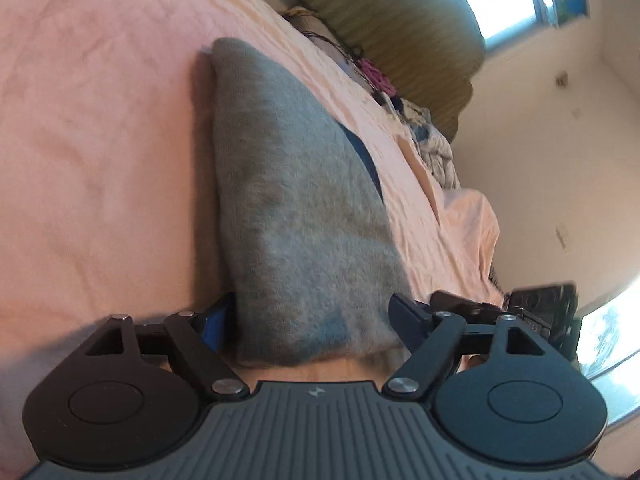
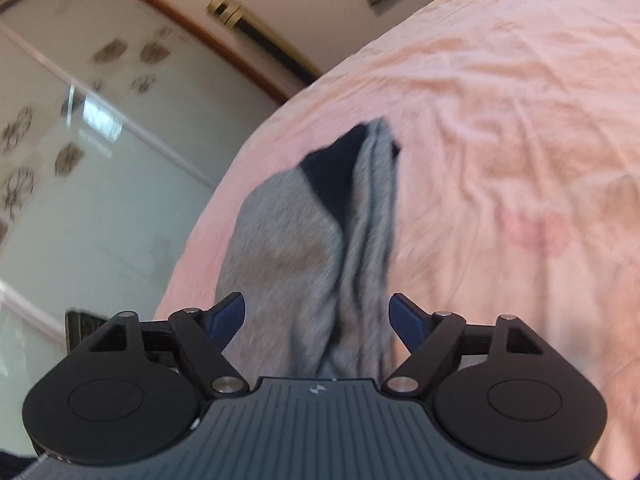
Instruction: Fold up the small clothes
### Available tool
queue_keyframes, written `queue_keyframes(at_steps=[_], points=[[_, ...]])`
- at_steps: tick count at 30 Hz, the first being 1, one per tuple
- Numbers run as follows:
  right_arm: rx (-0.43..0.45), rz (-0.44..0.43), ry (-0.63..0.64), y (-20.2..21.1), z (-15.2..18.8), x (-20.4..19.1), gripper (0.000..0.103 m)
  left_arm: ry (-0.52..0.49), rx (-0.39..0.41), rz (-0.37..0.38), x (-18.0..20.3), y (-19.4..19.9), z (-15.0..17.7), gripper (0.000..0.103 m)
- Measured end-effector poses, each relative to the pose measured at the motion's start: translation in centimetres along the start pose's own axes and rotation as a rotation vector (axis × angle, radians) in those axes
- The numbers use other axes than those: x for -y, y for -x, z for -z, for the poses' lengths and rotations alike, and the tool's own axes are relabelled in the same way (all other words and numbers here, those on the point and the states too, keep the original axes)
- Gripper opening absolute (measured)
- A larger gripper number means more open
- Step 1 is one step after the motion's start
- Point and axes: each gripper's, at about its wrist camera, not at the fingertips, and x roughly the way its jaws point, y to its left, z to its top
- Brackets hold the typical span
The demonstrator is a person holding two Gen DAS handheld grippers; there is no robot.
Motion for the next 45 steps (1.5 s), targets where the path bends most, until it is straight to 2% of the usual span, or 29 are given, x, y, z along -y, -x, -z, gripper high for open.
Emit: queue_keyframes(at_steps=[1, 2, 3, 6, 9, 10, 11, 12, 13, 14, 18, 19, 20, 21, 22, 26, 29, 30, 32, 34, 36, 37, 38, 39, 40, 41, 42, 43, 45], points=[[-0.043, 0.022, 0.031, -1.0, 0.3, -0.4, 0.069, -0.032, -0.008, -0.044, 0.5, -0.3, 0.0, 0.041], [-0.076, 0.051, 0.047, -1.8, 0.4, -0.4, 0.022, -0.048, -0.046, -0.096, 0.5, -0.9, -0.2, 0.015], [-0.102, 0.079, 0.034, -2.3, 0.4, 0.1, 0.017, -0.038, -0.065, -0.088, 0.0, -0.9, -0.3, 0.015], [-0.082, 0.017, -0.018, -1.3, 0.4, 2.5, 0.011, -0.075, -0.102, -0.089, -0.2, -0.3, -0.8, 0.015], [-0.045, 0.0, -0.043, -0.7, 1.1, 2.7, 0.016, -0.09, -0.108, -0.079, -0.1, 0.3, -0.9, 0.028], [-0.029, -0.01, -0.056, -0.2, 1.3, 2.4, 0.03, -0.055, -0.111, -0.057, -0.5, 0.7, -0.9, 0.04], [-0.013, -0.014, -0.079, 0.3, 1.3, 2.3, 0.049, -0.011, -0.105, -0.023, -1.0, 1.2, -0.8, 0.06], [0.012, -0.03, -0.098, 1.1, 1.4, 2.3, 0.06, 0.029, -0.085, 0.006, -1.5, 1.5, -0.8, 0.069], [0.048, -0.038, -0.099, 1.9, 1.4, 2.3, 0.08, 0.055, -0.062, 0.017, -1.6, 1.6, -0.8, 0.078], [0.075, -0.019, -0.088, 2.3, 1.4, 2.1, 0.091, 0.068, -0.047, 0.014, -1.5, 1.3, -0.9, 0.078], [-0.004, 0.02, -0.027, -0.3, 0.8, 0.9, 0.081, 0.033, 0.003, -0.015, -0.4, -0.9, -1.5, 0.077], [-0.025, 0.017, 0.001, -1.2, 0.6, 0.4, 0.081, 0.017, -0.014, -0.022, 0.1, -1.4, -1.7, 0.067], [-0.047, 0.019, 0.012, -1.8, 0.4, -0.1, 0.067, 0.004, -0.045, -0.045, 0.6, -2.0, -1.7, 0.022], [-0.067, 0.032, 0.015, -2.4, 0.2, -0.3, 0.052, -0.008, -0.071, -0.084, 0.9, -2.5, -1.6, 0.013], [-0.09, 0.053, 0.028, -2.8, 0.2, -0.4, 0.024, -0.026, -0.068, -0.1, 1.1, -2.3, -1.5, 0.013], [-0.107, 0.023, 0.088, -0.8, 1.0, -1.3, 0.022, -0.131, -0.05, -0.14, 2.4, 0.9, -0.3, 0.013], [-0.124, 0.046, 0.094, 0.1, 2.9, -1.0, 0.022, -0.23, -0.025, -0.246, 2.2, 1.3, 1.8, 0.021], [-0.104, 0.06, 0.093, 0.1, 3.3, -0.7, 0.023, -0.261, 0.008, -0.243, 2.3, 1.7, 2.5, 0.022], [-0.053, 0.035, 0.029, 0.7, 3.3, 0.1, 0.036, -0.311, 0.028, -0.288, 3.5, 3.1, 2.9, 0.028], [0.039, 0.066, -0.01, 2.3, 2.3, -0.2, 0.044, -0.352, 0.123, -0.326, 5.2, 4.9, 2.6, 0.028], [0.151, 0.078, 0.024, 3.5, 0.5, -1.6, 0.044, -0.423, 0.243, -0.365, 7.3, 5.6, 1.6, 0.042], [0.199, 0.11, 0.043, 3.3, -0.7, -2.6, 0.048, -0.454, 0.272, -0.402, 8.3, 4.8, 0.9, 0.066], [0.235, 0.14, 0.058, 2.7, -1.6, -3.6, 0.057, -0.486, 0.288, -0.446, 9.3, 3.3, -0.1, 0.079], [0.27, 0.169, 0.078, 1.5, -2.7, -4.4, 0.064, -0.52, 0.298, -0.467, 9.9, 1.6, -0.5, 0.08], [0.279, 0.185, 0.097, 0.0, -3.6, -5.0, 0.08, -0.553, 0.29, -0.487, 10.0, -0.5, -0.7, 0.079], [0.258, 0.191, 0.126, -2.4, -4.6, -5.2, 0.084, -0.56, 0.248, -0.52, 9.8, -2.7, -1.0, 0.079], [0.225, 0.209, 0.157, -4.5, -5.1, -5.2, 0.083, -0.539, 0.162, -0.553, 9.0, -5.2, -1.2, 0.079], [0.172, 0.265, 0.174, -7.3, -5.6, -4.6, 0.08, -0.532, 0.135, -0.594, 8.3, -6.6, -1.1, 0.083], [0.126, 0.328, 0.171, -10.2, -5.4, -2.9, 0.075, -0.59, 0.201, -0.615, 7.9, -7.1, 0.1, 0.089]])
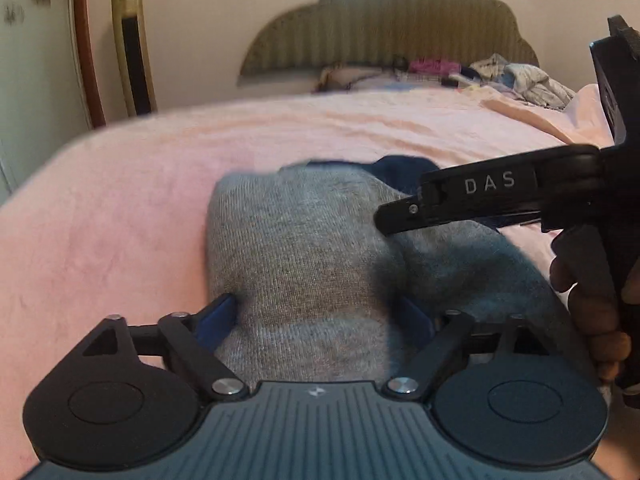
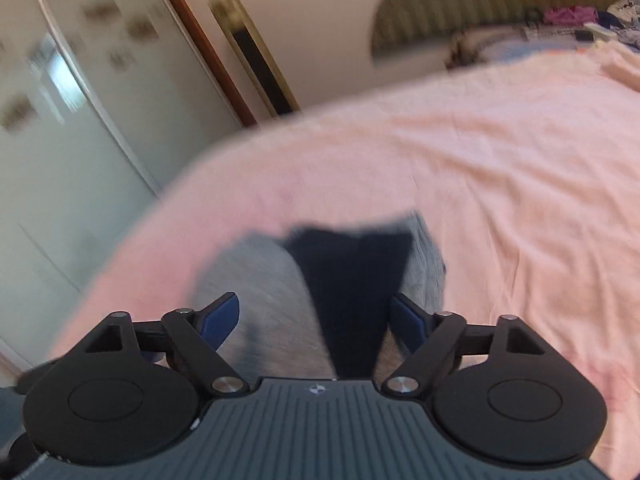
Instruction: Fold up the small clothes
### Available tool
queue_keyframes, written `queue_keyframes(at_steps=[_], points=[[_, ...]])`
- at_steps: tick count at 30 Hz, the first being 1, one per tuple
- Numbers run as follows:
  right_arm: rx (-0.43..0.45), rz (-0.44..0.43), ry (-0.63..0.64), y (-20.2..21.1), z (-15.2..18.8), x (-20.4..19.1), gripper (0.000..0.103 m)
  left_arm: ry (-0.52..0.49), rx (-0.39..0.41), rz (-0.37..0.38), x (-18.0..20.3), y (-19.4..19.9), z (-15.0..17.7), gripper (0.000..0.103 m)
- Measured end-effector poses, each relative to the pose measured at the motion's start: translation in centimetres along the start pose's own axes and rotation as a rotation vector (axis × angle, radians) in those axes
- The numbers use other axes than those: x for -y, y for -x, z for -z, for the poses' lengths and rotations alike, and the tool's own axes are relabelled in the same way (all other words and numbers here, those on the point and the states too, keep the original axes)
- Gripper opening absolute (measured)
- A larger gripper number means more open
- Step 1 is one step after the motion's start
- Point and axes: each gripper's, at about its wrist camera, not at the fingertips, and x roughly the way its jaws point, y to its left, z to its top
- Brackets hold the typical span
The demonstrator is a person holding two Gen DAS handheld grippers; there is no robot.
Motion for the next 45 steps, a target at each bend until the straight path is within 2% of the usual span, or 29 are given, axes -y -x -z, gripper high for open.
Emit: queue_keyframes(at_steps=[1, 4, 7, 9, 11, 12, 16, 22, 28, 34, 37, 41, 45], points=[[0.051, -0.016, 0.043, -0.2, 0.6, -0.1, 0.078, 0.009, 0.01, 0.001, -0.1, 0.1, 0.2, 0.089], [0.04, -0.005, 0.065, 0.0, 0.7, -0.7, 0.078, 0.042, 0.004, 0.011, -0.5, 0.4, 0.4, 0.091], [0.057, 0.022, -0.022, 1.8, 0.3, -0.7, 0.076, 0.051, -0.003, 0.013, -0.6, 0.5, 0.4, 0.092], [0.102, 0.014, -0.064, 4.3, 1.2, -0.7, 0.082, 0.057, -0.007, 0.014, -0.6, 0.7, 0.3, 0.092], [0.136, 0.017, -0.064, 6.6, 3.0, -0.8, 0.093, 0.069, -0.013, 0.018, -0.8, 1.0, 0.4, 0.092], [0.138, 0.023, -0.065, 7.4, 3.9, -0.8, 0.095, 0.084, -0.019, 0.019, -1.0, 0.9, 0.3, 0.092], [0.096, 0.085, -0.07, 9.5, 7.7, -0.1, 0.096, 0.152, -0.056, 0.03, -1.9, 2.0, 0.9, 0.092], [0.085, 0.176, 0.0, 11.8, 12.2, -0.6, 0.099, 0.16, -0.069, -0.015, -2.0, 4.7, 2.3, 0.092], [0.083, 0.22, 0.102, 12.1, 14.6, -2.5, 0.103, 0.215, -0.085, -0.012, -1.7, 7.5, 5.1, 0.092], [0.062, 0.223, 0.126, 12.1, 15.2, -4.3, 0.103, 0.233, -0.06, -0.009, -0.8, 10.0, 7.6, 0.092], [0.044, 0.248, 0.164, 11.2, 15.4, -5.6, 0.103, 0.172, -0.057, -0.047, 0.1, 9.7, 7.8, 0.092], [0.064, 0.317, 0.223, 9.8, 16.0, -6.4, 0.103, 0.191, -0.059, -0.076, -0.1, 8.9, 7.6, 0.097], [0.07, 0.312, 0.214, 9.9, 16.0, -6.2, 0.103, 0.17, -0.072, -0.093, 0.3, 8.7, 7.6, 0.098]])
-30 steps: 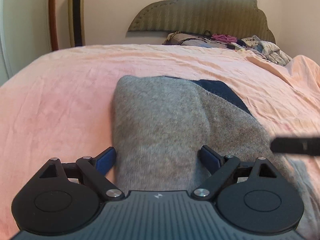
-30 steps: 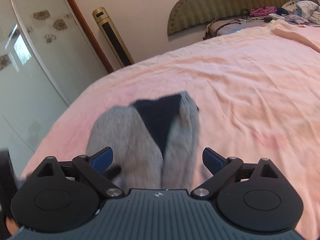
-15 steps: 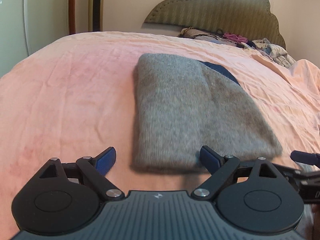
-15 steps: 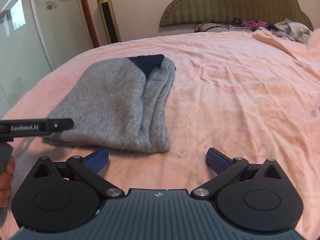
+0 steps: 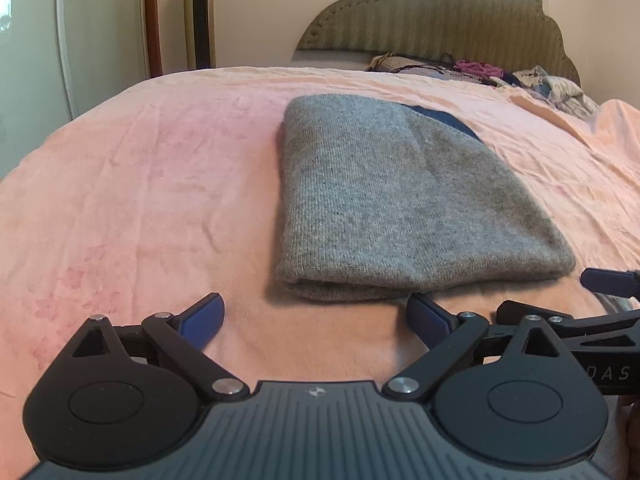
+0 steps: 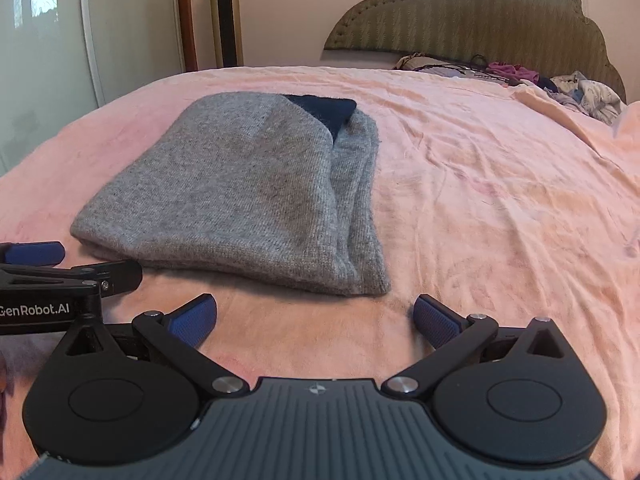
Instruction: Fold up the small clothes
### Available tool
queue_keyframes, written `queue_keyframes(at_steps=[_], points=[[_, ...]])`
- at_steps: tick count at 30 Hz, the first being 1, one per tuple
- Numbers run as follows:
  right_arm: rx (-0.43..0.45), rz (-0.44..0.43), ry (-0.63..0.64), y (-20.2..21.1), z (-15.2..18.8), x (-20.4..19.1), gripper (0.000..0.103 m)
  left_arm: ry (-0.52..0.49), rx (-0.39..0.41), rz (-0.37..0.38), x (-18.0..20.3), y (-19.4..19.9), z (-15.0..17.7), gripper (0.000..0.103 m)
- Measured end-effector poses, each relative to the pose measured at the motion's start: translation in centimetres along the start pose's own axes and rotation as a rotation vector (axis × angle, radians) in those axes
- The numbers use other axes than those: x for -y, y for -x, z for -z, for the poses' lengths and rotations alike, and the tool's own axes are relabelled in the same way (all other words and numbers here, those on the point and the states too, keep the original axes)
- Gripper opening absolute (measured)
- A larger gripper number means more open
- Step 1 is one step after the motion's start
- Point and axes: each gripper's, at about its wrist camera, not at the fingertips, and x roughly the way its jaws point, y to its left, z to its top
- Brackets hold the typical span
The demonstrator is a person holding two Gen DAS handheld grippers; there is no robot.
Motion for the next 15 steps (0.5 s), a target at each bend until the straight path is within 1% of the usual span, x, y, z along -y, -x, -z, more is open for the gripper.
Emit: queue_keyframes(at_steps=[3, 8, 15], points=[[0.002, 0.001, -0.003, 0.1, 0.0, 0.1, 0.103, 0.002, 0.0, 0.001, -0.1, 0.1, 0.1, 0.099], [0.016, -0.007, -0.038, 0.4, 0.2, 0.5, 0.103, 0.004, -0.001, 0.014, -0.1, 0.2, 0.1, 0.103], [0.066, -0.029, -0.188, 0.8, 0.3, 1.6, 0.103, -0.017, -0.01, 0.001, 0.3, 0.1, 0.1, 0.103]])
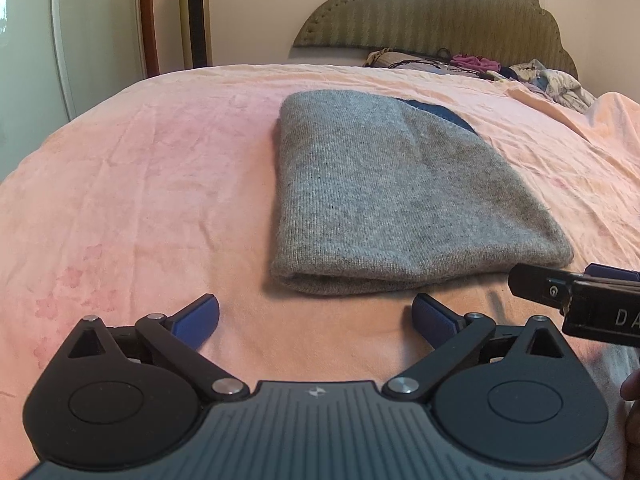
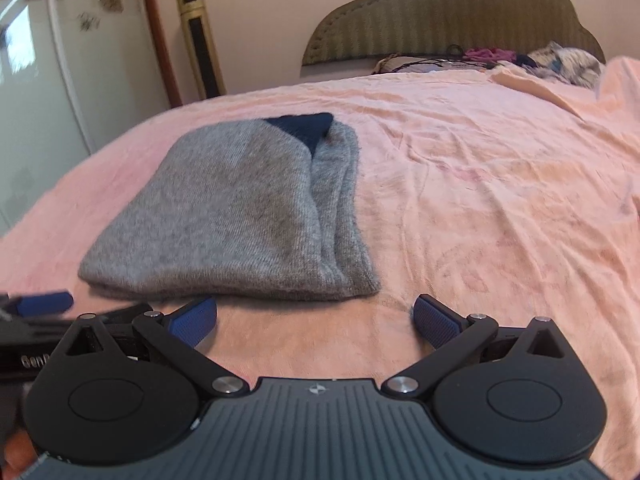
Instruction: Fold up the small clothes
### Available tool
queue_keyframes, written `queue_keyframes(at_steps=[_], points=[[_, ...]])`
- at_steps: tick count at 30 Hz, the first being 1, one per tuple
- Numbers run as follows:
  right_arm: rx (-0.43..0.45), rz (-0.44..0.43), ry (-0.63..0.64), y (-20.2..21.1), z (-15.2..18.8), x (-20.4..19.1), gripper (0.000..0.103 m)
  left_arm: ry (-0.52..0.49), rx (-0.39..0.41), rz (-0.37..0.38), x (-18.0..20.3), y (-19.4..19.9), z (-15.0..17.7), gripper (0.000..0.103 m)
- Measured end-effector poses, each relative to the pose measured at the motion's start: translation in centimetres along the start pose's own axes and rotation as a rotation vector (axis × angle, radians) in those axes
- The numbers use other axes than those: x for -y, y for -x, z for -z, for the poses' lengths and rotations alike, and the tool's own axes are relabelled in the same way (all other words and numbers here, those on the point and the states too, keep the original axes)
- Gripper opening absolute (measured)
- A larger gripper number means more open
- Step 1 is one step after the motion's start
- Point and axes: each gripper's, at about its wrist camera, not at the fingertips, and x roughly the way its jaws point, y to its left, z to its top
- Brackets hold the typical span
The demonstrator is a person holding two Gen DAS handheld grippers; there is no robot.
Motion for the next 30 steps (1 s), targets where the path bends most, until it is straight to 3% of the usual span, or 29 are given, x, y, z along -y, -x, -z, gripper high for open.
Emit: queue_keyframes(at_steps=[4, 7, 30], points=[[-0.031, 0.04, 0.054, -0.4, -0.2, -0.7, 0.103, -0.011, -0.009, -0.017, 0.2, -0.1, -0.1, 0.103], [-0.058, 0.138, 0.101, -0.9, -0.3, -1.1, 0.103, -0.011, -0.009, -0.019, 0.1, -0.1, -0.2, 0.103], [-0.05, 0.167, 0.112, -1.3, -0.1, -1.3, 0.103, -0.008, -0.012, -0.007, -0.1, -0.1, -0.2, 0.103]])
